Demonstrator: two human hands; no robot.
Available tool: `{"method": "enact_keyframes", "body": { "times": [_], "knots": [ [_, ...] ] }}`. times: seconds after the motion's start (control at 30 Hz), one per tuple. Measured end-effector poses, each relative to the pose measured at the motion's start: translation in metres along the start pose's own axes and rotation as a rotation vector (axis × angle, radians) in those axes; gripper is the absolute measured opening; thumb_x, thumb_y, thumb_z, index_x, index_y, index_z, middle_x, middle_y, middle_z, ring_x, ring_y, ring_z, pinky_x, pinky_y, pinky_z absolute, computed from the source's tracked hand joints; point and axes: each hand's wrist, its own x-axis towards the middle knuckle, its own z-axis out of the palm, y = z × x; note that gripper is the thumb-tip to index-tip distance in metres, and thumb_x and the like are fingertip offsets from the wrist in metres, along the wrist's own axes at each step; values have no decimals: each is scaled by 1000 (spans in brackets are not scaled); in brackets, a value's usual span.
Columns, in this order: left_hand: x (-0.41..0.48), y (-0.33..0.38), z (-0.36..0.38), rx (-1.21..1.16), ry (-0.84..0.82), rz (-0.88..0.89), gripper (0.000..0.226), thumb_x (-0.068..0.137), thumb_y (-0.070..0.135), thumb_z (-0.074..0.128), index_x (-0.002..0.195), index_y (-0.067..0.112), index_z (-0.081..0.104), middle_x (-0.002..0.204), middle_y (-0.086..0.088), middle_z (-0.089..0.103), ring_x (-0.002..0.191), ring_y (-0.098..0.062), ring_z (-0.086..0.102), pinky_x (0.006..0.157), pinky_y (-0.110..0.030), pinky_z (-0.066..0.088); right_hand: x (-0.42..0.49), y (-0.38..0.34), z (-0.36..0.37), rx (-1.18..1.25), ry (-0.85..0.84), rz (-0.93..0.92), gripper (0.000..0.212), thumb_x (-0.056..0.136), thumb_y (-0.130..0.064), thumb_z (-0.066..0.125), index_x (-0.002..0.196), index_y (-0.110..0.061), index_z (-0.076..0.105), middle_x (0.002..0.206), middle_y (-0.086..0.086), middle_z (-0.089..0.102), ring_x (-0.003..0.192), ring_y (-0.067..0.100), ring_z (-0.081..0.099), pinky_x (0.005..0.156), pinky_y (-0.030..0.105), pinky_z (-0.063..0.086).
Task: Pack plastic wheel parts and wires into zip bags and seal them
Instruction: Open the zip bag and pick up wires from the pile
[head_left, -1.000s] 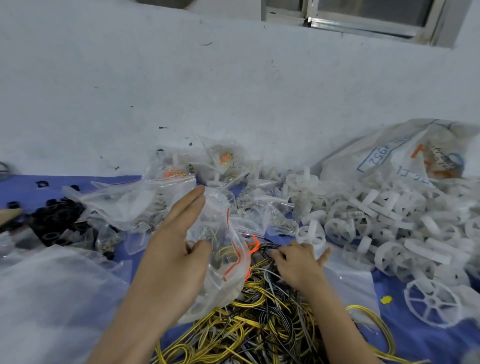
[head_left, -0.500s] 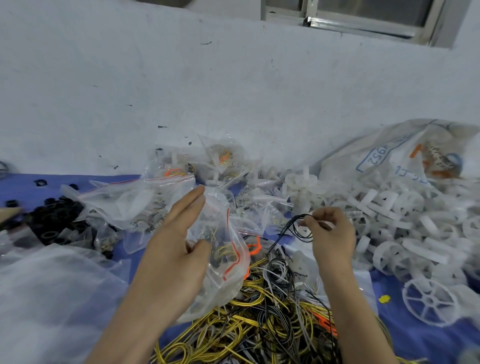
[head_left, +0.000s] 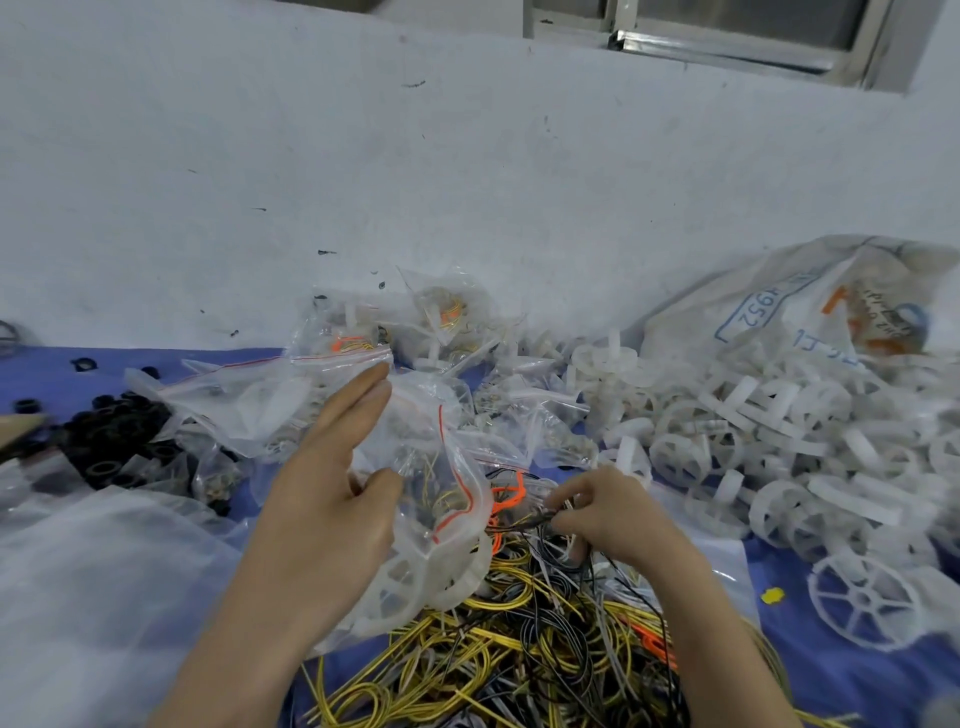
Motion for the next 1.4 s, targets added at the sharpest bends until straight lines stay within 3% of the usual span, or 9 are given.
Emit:
{"method": "enact_keyframes", "body": {
  "times": [0.1,0.27,0.37,0.47,0.7,0.87,1.17,1.3,1.4],
  "knots": [
    [4,-3,-7,-42,27,-19,67,85,-14,45,134,31,47,128,49,34,38,-5,42,44,-11,41,-3,-3,-2,-173,-28,-34,11,81,-10,67,76,-19,69,39,-11,56,37,2,53,40,10,36],
    [6,-4,-19,-68,63,-28,66,86,-13,44,134,32,47,124,51,38,37,-9,43,43,-13,42,1,-5,-7,-335,257,-143,7,90,-19,60,90,-15,65,71,-10,51,70,11,49,59,23,34],
    [6,-3,-20,-79,73,-31,66,86,-14,44,133,32,48,124,52,37,37,-7,44,43,-12,41,6,-9,-4,197,510,-227,9,93,-14,57,84,-13,61,68,-8,54,59,7,49,53,19,35],
    [6,-1,-18,-93,76,-46,64,87,-14,43,134,29,48,123,53,35,37,-7,42,42,-12,41,7,-22,15,812,370,-193,9,93,-7,55,91,-14,60,64,1,60,44,5,50,42,17,39],
    [5,1,-16,-86,61,-57,66,86,-16,43,136,26,48,121,55,33,36,-9,43,39,-9,37,28,3,75,-177,194,-169,20,91,-20,58,98,-7,73,97,7,72,88,19,64,76,26,49],
    [6,1,-18,-95,69,-60,65,87,-15,43,136,26,47,120,53,36,36,-8,42,41,-10,39,27,2,76,-277,132,-288,21,90,-19,57,103,-20,73,106,-2,70,100,19,60,76,23,42],
    [4,1,-16,-65,66,-61,65,86,-14,44,136,27,47,123,53,34,37,-8,42,45,-8,40,32,5,78,-420,136,-191,21,93,-15,50,90,-4,67,96,12,67,91,25,60,68,24,37],
    [4,2,-15,-59,64,-55,65,86,-15,43,137,26,47,125,49,35,36,-6,43,44,-8,40,27,0,62,-256,374,-192,24,92,-12,51,99,-12,73,94,5,71,86,20,63,77,26,49],
    [4,2,-14,-49,59,-54,65,85,-14,44,137,26,47,127,48,34,37,-7,43,43,-8,39,17,-8,32,112,618,-216,18,88,-9,61,96,-16,75,88,-1,70,70,1,59,60,4,41]
  ]
}}
